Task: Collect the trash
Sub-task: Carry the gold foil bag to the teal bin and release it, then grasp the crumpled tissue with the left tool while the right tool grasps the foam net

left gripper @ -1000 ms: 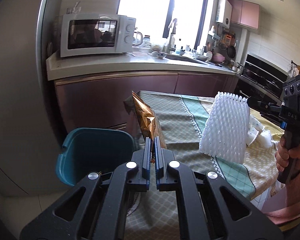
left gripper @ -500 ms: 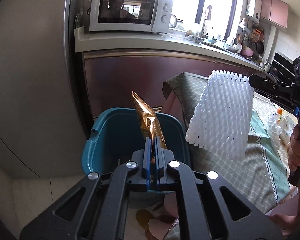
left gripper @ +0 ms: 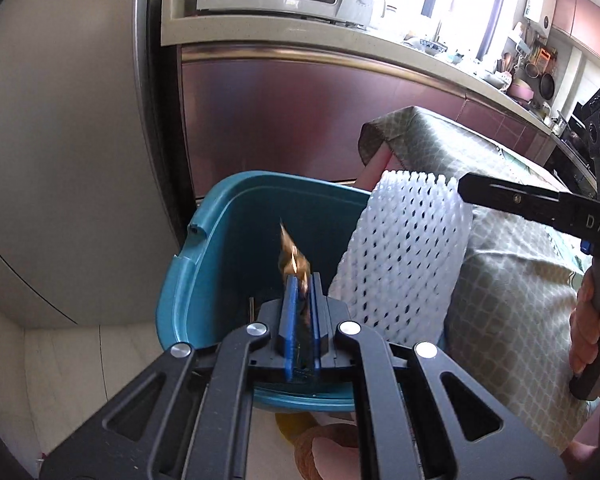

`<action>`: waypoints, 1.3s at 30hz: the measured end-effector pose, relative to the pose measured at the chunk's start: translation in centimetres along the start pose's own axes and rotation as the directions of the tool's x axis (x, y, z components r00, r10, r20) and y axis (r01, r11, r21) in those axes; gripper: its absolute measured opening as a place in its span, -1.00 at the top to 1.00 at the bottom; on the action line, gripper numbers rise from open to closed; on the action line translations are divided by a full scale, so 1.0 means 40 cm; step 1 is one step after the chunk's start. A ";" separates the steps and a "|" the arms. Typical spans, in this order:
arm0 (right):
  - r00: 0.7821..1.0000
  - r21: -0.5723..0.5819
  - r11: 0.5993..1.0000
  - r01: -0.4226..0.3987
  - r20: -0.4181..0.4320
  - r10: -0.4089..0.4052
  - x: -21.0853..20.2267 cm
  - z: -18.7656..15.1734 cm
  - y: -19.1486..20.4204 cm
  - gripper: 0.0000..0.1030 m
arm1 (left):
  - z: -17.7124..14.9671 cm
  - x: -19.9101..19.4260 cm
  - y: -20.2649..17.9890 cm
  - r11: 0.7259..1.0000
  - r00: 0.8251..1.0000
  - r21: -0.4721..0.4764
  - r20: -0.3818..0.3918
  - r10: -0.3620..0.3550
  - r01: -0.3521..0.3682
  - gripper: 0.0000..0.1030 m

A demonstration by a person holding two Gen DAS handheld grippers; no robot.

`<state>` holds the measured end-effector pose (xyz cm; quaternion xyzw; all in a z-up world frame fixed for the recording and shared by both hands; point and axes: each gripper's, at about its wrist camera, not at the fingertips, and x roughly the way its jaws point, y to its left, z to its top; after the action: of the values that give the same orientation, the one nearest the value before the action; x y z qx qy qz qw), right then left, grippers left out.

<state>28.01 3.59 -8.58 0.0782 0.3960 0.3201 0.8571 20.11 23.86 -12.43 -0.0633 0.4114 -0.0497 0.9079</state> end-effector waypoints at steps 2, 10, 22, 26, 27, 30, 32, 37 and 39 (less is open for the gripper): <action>1.000 0.002 1.000 0.005 -0.007 -0.005 0.003 0.000 0.001 0.74 | -0.002 0.014 -0.001 1.000 1.000 -0.004 -0.007 -0.001 0.001 0.90; 1.000 0.012 1.000 0.003 0.013 -0.003 -0.037 -0.026 -0.016 0.58 | -0.010 0.001 -0.035 1.000 1.000 0.000 0.027 0.008 -0.008 0.86; 0.991 -0.042 0.999 -0.011 0.131 0.017 -0.302 -0.117 -0.033 0.47 | 0.000 -0.166 -0.204 0.983 0.970 0.113 0.177 -0.166 0.148 0.44; 0.980 -0.018 0.999 0.039 0.194 -0.034 -0.421 -0.175 -0.073 0.35 | -0.012 -0.200 -0.294 0.962 0.952 0.167 0.183 -0.247 0.217 0.38; 0.977 -0.005 0.999 0.052 0.207 -0.050 -0.446 -0.191 -0.080 0.35 | -0.016 -0.207 -0.319 0.956 0.947 0.183 0.183 -0.263 0.230 0.35; 0.961 0.051 0.991 0.123 0.245 -0.131 -0.538 -0.252 -0.129 0.35 | -0.032 -0.217 -0.397 0.940 0.939 0.231 0.177 -0.294 0.251 0.28; 0.941 0.102 0.976 0.191 0.265 -0.211 -0.603 -0.298 -0.169 0.34 | -0.041 -0.213 -0.454 0.923 0.931 0.258 0.155 -0.329 0.284 0.26; 0.875 0.255 0.912 0.321 0.289 -0.389 -0.751 -0.395 -0.281 0.21 | -0.066 -0.189 -0.586 0.885 0.915 0.306 0.090 -0.393 0.350 0.18; 0.845 0.313 0.875 0.369 0.281 -0.456 -0.800 -0.432 -0.330 0.15 | -0.072 -0.172 -0.634 0.871 0.908 0.319 0.063 -0.414 0.375 0.17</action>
<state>6.44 -28.36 -5.23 0.1516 0.2833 0.0563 0.9453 12.45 -0.41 -5.26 -0.0108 0.3180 -0.2916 0.9021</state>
